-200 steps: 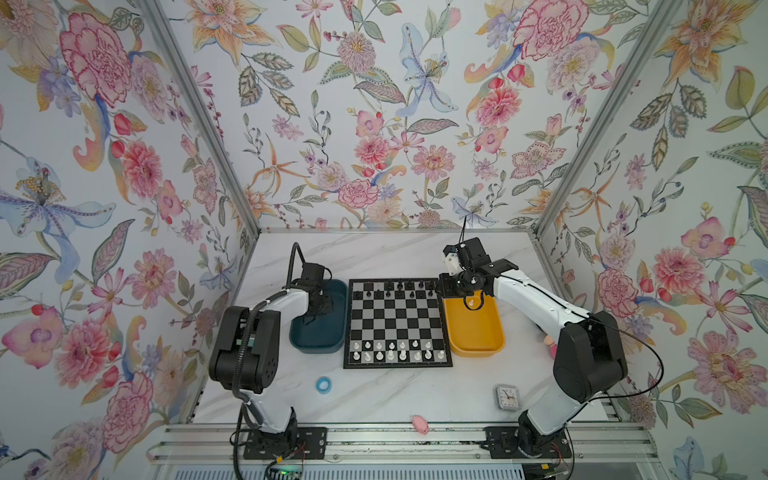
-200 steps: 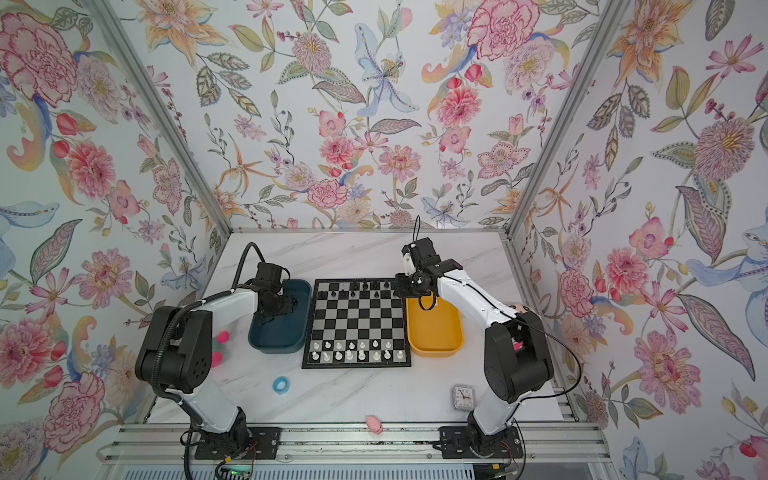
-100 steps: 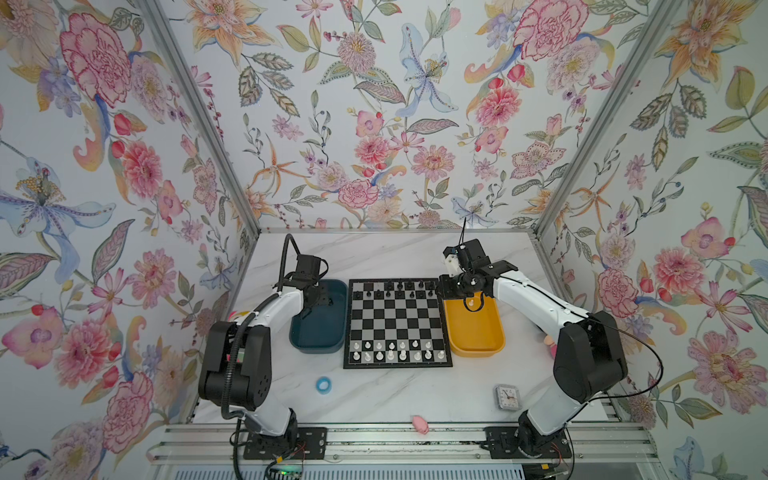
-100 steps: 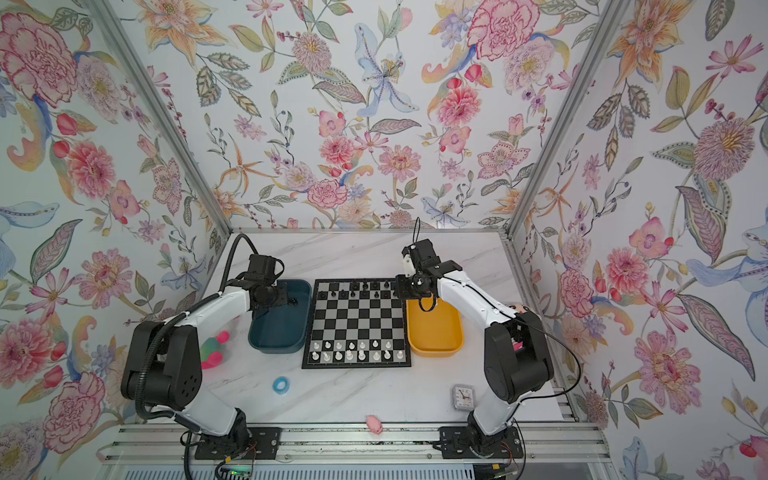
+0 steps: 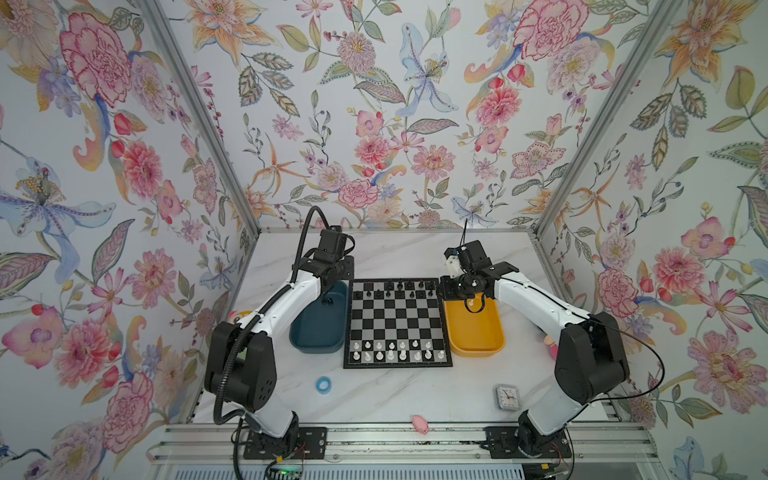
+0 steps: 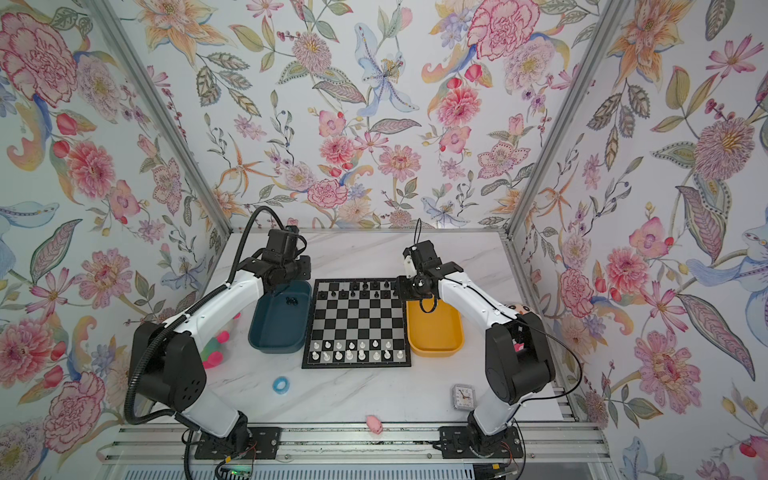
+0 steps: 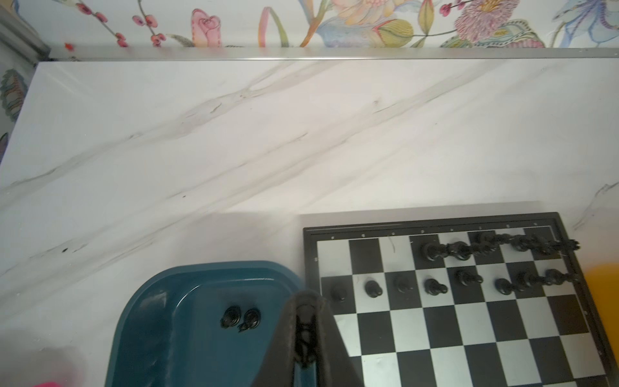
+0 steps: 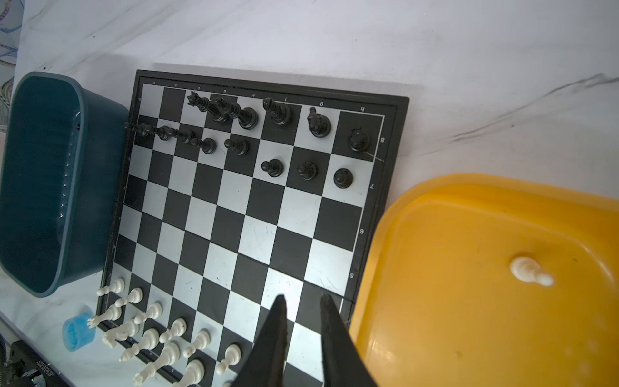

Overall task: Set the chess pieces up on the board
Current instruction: 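Lift the black pawn with the left gripper and carry it over the board, then lower the black pawn onto the far pawn row and open the left gripper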

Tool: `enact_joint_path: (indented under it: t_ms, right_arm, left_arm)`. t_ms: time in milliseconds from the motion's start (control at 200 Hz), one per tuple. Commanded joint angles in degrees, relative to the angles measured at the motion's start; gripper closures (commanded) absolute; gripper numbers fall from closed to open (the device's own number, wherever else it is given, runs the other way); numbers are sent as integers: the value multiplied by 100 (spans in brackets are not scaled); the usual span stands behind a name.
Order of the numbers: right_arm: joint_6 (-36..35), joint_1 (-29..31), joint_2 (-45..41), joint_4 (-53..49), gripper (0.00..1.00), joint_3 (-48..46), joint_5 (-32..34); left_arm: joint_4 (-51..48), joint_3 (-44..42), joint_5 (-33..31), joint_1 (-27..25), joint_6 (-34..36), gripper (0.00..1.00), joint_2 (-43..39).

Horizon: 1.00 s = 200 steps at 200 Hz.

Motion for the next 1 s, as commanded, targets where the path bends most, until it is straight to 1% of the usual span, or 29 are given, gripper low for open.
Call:
enact_joint_path:
  t_ms: [0,215,500,996]
  right_arm:
    - [34,-54,-192,32,79,-98,0]
    - [47,-137,-290,67,79,-248,-6]
    - [59,-260,-431,119,79,-478,-35]
    - [93,-322,-432,199,79,-627,-114]
  left_arm:
    - [-70,318,119,-188,100,99,432]
    - [-70,771,288,-524,106,99,1101]
    - [-123,1248,429,-681,104,99,1830]
    - [-315,1633,462,-812,116,100,2429]
